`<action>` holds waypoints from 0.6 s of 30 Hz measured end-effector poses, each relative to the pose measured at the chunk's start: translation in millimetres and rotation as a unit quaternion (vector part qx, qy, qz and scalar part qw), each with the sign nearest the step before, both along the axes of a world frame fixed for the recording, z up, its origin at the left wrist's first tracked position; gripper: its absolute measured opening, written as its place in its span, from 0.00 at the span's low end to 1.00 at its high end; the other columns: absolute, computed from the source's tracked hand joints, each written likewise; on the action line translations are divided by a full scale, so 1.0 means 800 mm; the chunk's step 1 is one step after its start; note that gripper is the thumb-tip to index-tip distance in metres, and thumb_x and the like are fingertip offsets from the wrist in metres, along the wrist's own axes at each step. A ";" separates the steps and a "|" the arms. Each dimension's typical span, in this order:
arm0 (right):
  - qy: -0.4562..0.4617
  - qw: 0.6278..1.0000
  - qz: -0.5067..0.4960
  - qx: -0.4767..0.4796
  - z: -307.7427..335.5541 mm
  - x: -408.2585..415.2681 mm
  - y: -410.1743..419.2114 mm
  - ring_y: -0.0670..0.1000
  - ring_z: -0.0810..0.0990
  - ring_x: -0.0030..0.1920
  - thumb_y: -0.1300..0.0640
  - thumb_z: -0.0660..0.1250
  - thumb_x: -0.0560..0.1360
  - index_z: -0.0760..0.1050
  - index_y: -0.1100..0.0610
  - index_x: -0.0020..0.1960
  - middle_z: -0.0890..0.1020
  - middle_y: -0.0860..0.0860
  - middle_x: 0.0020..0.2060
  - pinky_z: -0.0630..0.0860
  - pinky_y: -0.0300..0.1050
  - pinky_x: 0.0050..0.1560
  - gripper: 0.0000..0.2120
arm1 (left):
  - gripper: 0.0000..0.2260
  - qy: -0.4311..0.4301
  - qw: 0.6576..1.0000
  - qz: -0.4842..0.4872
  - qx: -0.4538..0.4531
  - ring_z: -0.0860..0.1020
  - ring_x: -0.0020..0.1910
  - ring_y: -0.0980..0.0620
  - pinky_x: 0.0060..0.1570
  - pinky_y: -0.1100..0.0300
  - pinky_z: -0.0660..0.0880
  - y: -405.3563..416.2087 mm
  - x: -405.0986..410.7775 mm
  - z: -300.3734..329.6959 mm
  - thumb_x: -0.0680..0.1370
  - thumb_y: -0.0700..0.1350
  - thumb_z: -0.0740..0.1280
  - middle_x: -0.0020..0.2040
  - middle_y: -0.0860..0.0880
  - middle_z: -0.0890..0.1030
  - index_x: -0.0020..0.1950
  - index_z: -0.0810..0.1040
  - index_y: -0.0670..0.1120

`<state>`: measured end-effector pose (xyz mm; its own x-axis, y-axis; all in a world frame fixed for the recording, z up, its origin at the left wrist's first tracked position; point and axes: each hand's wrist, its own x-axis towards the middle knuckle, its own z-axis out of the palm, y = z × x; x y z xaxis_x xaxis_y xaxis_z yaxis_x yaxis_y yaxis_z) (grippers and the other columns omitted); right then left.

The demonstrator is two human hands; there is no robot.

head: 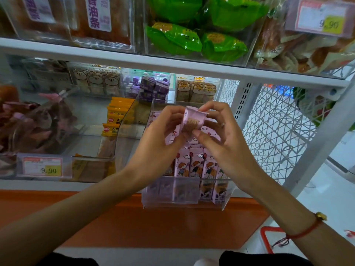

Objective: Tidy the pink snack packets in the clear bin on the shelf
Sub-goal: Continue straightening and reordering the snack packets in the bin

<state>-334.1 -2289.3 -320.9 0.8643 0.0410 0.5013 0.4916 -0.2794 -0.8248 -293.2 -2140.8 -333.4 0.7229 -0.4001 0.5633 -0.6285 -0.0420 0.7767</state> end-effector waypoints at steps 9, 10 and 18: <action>0.004 0.998 -0.042 -0.037 -0.001 -0.002 -0.003 0.42 0.76 0.58 0.57 0.68 0.75 0.62 0.45 0.69 0.76 0.45 0.56 0.74 0.40 0.59 0.26 | 0.15 0.111 0.992 -0.035 -0.047 0.79 0.57 0.59 0.51 0.68 0.76 0.001 0.006 -0.002 0.78 0.37 0.64 0.58 0.52 0.79 0.65 0.70 0.45; 0.007 0.997 -0.058 -0.048 -0.001 -0.002 -0.003 0.42 0.75 0.58 0.55 0.68 0.74 0.61 0.46 0.70 0.76 0.44 0.56 0.73 0.40 0.60 0.27 | 0.16 0.148 0.986 -0.046 -0.068 0.79 0.56 0.60 0.49 0.69 0.76 0.002 0.007 -0.001 0.79 0.37 0.64 0.58 0.52 0.80 0.65 0.69 0.46; 0.010 0.988 -0.107 -0.108 -0.001 0.001 -0.001 0.43 0.77 0.56 0.50 0.68 0.74 0.73 0.52 0.62 0.78 0.46 0.56 0.77 0.45 0.58 0.17 | 0.18 0.252 0.958 -0.040 -0.130 0.82 0.53 0.57 0.48 0.66 0.79 0.000 0.007 0.004 0.74 0.47 0.68 0.55 0.51 0.82 0.63 0.72 0.47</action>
<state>-333.7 -2290.0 -321.4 0.8745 -0.0388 0.4834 0.3866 -0.5462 -0.7432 -287.3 -2140.8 -330.3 0.9023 -0.3591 0.2386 -0.1641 0.2258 0.9602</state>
